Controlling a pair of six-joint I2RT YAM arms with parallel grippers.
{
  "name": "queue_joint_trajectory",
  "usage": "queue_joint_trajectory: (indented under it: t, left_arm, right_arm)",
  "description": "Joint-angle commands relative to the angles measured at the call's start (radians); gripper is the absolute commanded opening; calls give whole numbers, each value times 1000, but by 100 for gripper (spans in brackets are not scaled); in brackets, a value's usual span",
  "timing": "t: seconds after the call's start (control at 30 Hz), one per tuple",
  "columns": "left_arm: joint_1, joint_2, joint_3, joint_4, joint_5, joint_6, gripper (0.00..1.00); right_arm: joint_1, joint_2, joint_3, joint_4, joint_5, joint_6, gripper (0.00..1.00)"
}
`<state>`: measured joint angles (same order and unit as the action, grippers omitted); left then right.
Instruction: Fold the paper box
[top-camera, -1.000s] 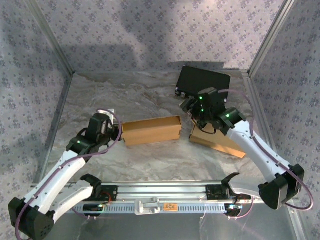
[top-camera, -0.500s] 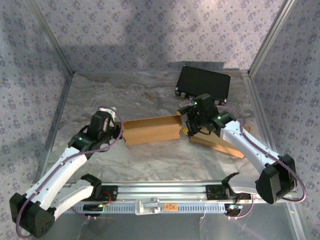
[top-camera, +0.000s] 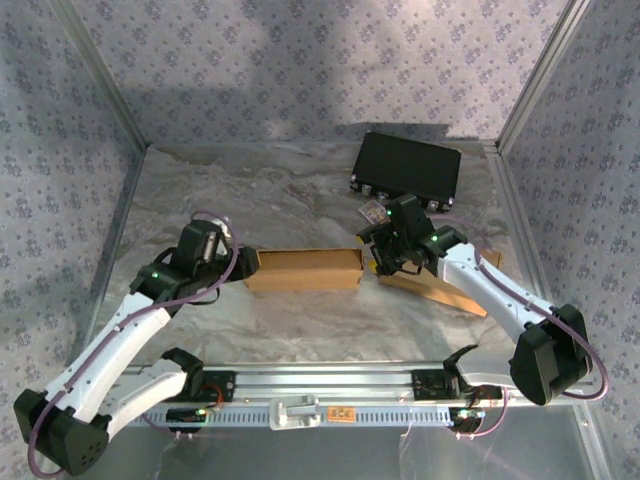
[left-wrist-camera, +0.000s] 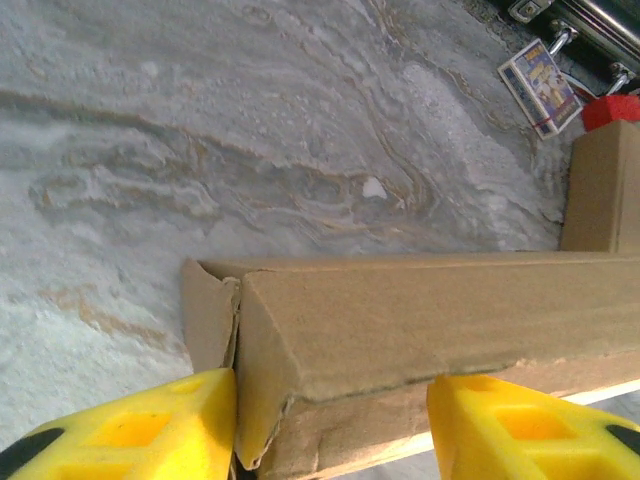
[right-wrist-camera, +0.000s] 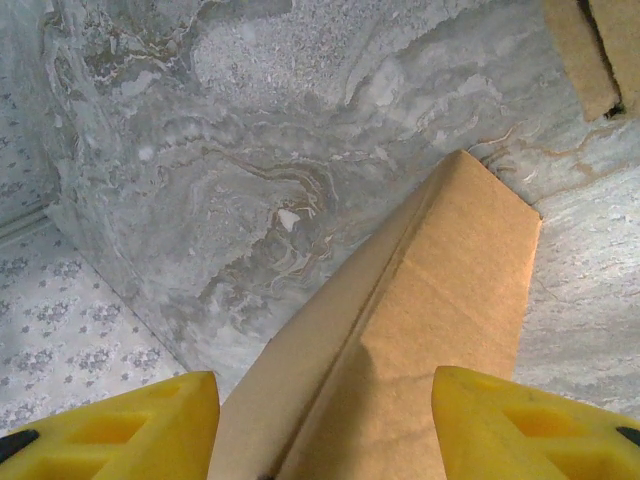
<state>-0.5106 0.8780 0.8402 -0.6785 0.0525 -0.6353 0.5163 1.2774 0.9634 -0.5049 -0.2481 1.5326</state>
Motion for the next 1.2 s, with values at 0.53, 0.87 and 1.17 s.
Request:
queue_joint_trajectory:
  t: [0.53,0.87,1.17]
  left_arm:
    - [-3,90,-55,48,11,-74,24]
    - [-6,86,-70,47,-3,-79,23]
    - [-9,92,-56,42,-5,-75,23]
  right_arm:
    - [-44,5,42,-23,22,37,67]
    - [9,-206,-48,-4,81,222,83]
    - [73,-180,-111,115,128,295,84]
